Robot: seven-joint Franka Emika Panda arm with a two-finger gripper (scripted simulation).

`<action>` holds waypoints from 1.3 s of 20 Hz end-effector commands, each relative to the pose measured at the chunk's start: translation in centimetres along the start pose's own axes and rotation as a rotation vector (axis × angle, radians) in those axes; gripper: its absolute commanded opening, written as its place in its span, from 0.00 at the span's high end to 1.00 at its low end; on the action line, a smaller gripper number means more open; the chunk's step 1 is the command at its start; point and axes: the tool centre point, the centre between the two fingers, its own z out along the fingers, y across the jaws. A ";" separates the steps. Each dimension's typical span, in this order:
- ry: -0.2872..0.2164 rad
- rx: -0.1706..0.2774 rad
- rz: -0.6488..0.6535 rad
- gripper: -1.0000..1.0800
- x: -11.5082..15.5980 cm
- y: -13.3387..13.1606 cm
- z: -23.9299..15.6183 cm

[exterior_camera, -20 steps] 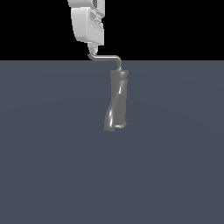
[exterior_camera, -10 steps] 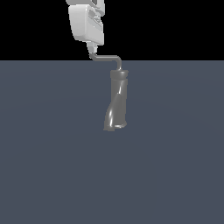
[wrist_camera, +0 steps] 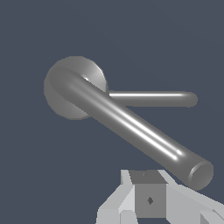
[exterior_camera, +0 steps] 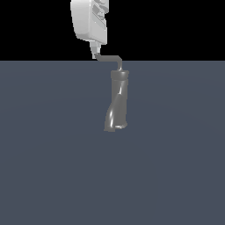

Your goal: Turn on the faucet by rotating a designated handle.

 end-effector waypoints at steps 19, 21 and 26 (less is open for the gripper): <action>0.002 -0.006 0.002 1.00 6.7 3.3 0.0; 0.002 -0.007 0.003 1.00 8.0 3.4 0.0; 0.003 -0.008 0.006 1.00 10.7 3.6 -0.1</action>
